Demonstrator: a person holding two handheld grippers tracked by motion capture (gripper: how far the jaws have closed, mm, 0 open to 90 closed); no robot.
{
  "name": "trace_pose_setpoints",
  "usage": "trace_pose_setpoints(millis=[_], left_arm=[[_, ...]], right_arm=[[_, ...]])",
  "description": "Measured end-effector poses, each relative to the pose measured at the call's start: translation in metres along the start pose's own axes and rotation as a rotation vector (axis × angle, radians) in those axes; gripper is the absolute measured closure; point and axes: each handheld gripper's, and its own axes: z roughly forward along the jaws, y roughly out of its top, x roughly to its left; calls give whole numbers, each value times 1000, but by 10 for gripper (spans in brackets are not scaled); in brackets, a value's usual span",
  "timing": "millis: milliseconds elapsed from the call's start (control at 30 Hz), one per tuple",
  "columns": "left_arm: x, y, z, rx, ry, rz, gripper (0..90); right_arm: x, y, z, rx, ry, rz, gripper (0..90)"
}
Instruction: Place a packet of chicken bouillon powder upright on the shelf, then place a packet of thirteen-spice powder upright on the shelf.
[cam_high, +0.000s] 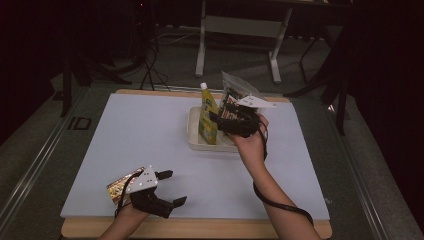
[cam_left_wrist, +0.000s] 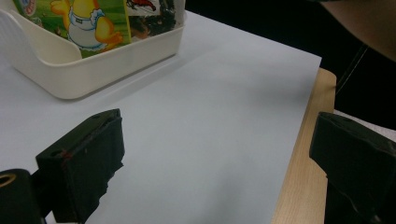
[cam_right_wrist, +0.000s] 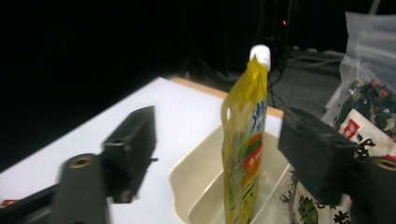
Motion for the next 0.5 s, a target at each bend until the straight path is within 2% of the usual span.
trace_pose_setpoints(millis=[67,167,267,433,500], left_arm=[[0,1,0,9,0,6,35],[1,3,-1,-3,-9,-2,36],[0,7,-2,-9,-22,1,36],[-1,14,-6,2,-48,-6,36],[-3,16,-7,13,-44,10,35]], right_arm=[[1,0,-6,-5,17,-18,132],[4,-2,-19,8,54,-43,117],[6,-7,-31,11,82,-52,135],[11,-18,-53,29,109,-107,144],[12,-22,-61,36,120,-120,145]])
